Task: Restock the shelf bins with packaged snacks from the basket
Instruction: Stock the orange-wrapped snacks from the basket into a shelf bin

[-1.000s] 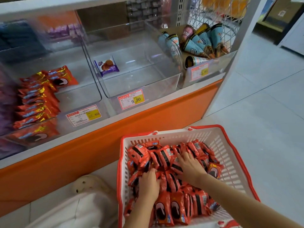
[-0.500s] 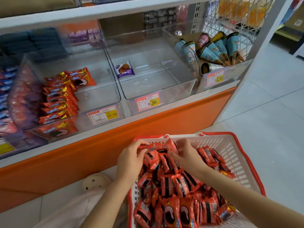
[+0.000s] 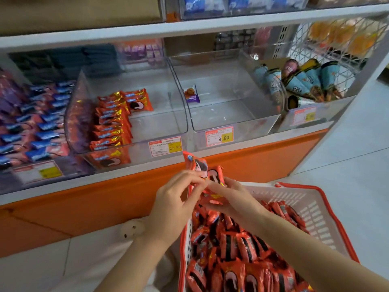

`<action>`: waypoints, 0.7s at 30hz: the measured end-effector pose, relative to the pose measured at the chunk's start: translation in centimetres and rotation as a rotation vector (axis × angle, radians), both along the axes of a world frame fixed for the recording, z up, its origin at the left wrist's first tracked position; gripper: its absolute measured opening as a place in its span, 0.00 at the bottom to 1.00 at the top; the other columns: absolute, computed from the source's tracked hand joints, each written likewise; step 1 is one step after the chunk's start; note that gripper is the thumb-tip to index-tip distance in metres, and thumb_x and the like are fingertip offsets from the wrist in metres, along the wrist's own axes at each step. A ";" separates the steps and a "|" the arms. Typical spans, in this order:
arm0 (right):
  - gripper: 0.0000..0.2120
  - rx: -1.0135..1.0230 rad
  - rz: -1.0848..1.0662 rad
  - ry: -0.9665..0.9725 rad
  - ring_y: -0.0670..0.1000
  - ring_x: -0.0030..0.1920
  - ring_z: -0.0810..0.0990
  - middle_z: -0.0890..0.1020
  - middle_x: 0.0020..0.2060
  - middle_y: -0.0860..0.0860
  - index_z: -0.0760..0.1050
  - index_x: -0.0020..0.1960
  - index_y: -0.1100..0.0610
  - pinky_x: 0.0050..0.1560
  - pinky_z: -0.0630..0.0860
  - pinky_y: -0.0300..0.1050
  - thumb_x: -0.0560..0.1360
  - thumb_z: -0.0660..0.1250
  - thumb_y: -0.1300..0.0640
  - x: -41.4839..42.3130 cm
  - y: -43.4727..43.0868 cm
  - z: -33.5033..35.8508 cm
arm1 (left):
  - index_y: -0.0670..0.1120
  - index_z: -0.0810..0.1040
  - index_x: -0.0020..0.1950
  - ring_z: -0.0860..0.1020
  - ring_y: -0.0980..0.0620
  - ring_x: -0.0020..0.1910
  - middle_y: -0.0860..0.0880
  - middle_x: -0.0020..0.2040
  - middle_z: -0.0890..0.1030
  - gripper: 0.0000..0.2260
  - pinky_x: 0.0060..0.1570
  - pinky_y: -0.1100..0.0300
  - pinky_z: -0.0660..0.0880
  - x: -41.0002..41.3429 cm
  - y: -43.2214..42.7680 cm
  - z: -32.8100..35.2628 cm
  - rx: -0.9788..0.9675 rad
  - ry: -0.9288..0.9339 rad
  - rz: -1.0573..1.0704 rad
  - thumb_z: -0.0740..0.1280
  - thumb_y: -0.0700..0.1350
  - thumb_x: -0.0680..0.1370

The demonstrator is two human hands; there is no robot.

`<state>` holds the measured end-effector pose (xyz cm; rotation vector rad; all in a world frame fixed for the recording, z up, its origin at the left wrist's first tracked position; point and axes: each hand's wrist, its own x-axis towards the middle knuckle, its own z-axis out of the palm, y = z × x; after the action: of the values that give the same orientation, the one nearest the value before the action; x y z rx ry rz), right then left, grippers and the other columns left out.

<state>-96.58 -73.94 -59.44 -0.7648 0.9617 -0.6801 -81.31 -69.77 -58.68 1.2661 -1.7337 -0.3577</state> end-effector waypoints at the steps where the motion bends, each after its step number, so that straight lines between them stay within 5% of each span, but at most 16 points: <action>1: 0.20 -0.013 -0.002 0.009 0.54 0.47 0.83 0.82 0.47 0.56 0.72 0.62 0.64 0.46 0.80 0.43 0.73 0.70 0.59 0.4 0.1 0.0 | 0.47 0.79 0.48 0.79 0.61 0.52 0.55 0.49 0.82 0.03 0.54 0.69 0.73 0.1 0.0 0.2 -0.010 0.030 0.037 0.69 0.41 0.76; 5: 0.19 -0.059 -0.051 -0.002 0.51 0.44 0.84 0.83 0.48 0.56 0.72 0.61 0.60 0.48 0.81 0.44 0.72 0.70 0.65 1.5 0.2 0.2 | 0.54 0.72 0.58 0.77 0.60 0.52 0.58 0.52 0.75 0.20 0.54 0.72 0.70 0.5 0.0 1.1 0.001 0.121 0.152 0.69 0.32 0.74; 10: 0.18 -0.205 -0.014 0.163 0.56 0.50 0.83 0.82 0.52 0.59 0.71 0.59 0.59 0.50 0.81 0.46 0.71 0.72 0.65 2.2 -0.2 0.8 | 0.63 0.63 0.70 0.76 0.52 0.61 0.54 0.64 0.74 0.35 0.62 0.61 0.71 1.8 -0.1 1.8 0.151 0.215 0.129 0.68 0.31 0.74; 15: 0.17 -0.334 0.113 0.306 0.49 0.45 0.84 0.83 0.46 0.52 0.73 0.57 0.57 0.50 0.81 0.47 0.71 0.73 0.63 2.6 -0.4 1.4 | 0.59 0.73 0.61 0.78 0.66 0.53 0.61 0.53 0.80 0.23 0.47 0.76 0.70 2.4 0.0 2.8 0.313 0.371 0.114 0.71 0.37 0.73; 21: 0.10 -0.392 0.179 0.349 0.51 0.46 0.83 0.83 0.48 0.56 0.76 0.57 0.59 0.49 0.81 0.44 0.75 0.68 0.62 3.0 -1.2 3.2 | 0.58 0.75 0.55 0.78 0.65 0.48 0.62 0.49 0.80 0.18 0.47 0.69 0.72 4.0 -0.6 3.5 0.300 0.430 0.265 0.72 0.38 0.72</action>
<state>-93.57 -75.12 -56.24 -1.3325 1.0716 -0.5945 -77.28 -70.36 -55.15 1.4841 -1.1619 -0.6956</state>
